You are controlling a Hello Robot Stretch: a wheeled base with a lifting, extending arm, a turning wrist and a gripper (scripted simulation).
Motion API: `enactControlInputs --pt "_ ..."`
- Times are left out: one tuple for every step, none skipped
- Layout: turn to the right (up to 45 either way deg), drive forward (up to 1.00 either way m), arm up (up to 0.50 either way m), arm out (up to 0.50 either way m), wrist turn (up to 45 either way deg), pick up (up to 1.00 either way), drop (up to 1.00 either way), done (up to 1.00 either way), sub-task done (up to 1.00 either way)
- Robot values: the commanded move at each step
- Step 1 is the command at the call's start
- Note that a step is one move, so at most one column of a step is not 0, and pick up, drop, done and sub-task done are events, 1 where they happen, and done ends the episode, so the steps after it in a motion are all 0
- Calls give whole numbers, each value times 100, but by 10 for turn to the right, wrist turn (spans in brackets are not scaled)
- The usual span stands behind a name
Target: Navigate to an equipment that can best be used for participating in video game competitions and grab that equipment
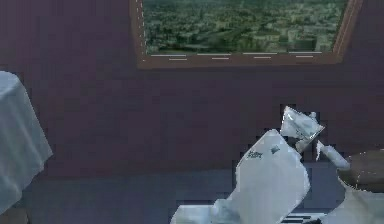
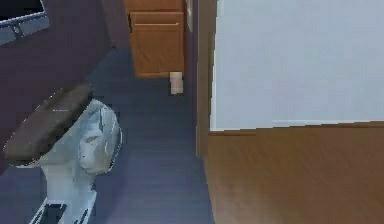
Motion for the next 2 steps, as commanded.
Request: enactControlInputs --pt "-450 0 0 0 0 0 0 0 0" --pt "0 80 0 0 0 0 0 0 0"
